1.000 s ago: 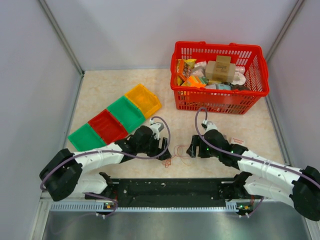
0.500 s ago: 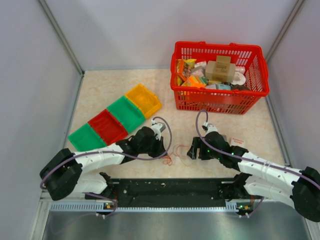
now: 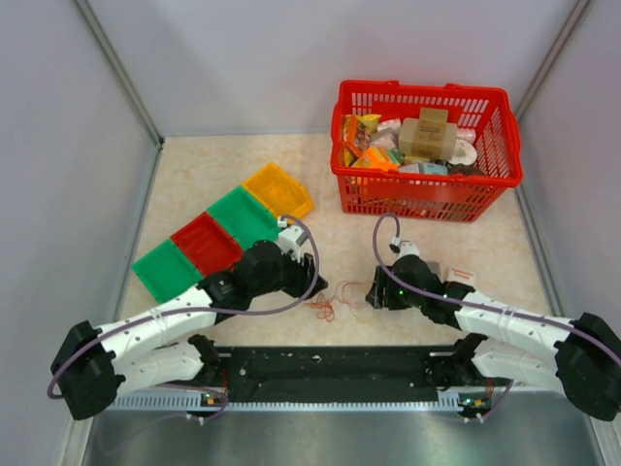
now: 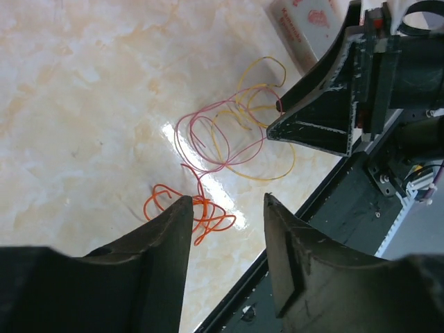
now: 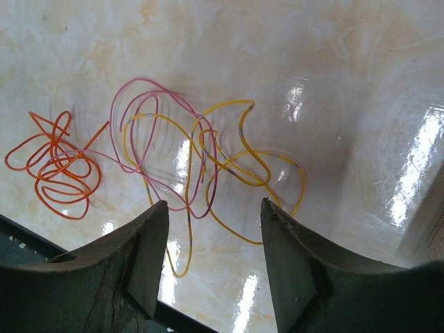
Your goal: Untangle the cables
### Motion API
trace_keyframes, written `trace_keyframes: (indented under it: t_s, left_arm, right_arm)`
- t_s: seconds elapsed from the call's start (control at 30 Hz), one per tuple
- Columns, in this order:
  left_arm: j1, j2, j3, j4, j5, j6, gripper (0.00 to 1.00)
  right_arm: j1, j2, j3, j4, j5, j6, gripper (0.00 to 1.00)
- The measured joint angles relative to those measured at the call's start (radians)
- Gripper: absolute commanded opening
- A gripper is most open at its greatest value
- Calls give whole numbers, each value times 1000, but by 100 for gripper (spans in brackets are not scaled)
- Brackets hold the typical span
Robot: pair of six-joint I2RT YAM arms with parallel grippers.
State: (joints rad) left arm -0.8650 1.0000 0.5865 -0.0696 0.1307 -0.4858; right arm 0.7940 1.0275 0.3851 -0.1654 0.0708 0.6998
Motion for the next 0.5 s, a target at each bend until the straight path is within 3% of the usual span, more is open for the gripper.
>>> trace_keyframes:
  t_s: [0.17, 0.3, 0.5]
  left_arm:
    - [-2, 101, 1, -3, 26, -5, 57]
    - [-21, 184, -7, 4, 33, -9, 51]
    - [-61, 288, -10, 35, 23, -8, 55]
  right_arm:
    - [0, -58, 0, 0, 26, 1, 55]
    - [0, -137, -7, 0, 38, 3, 54]
    - [0, -172, -32, 4, 32, 11, 54]
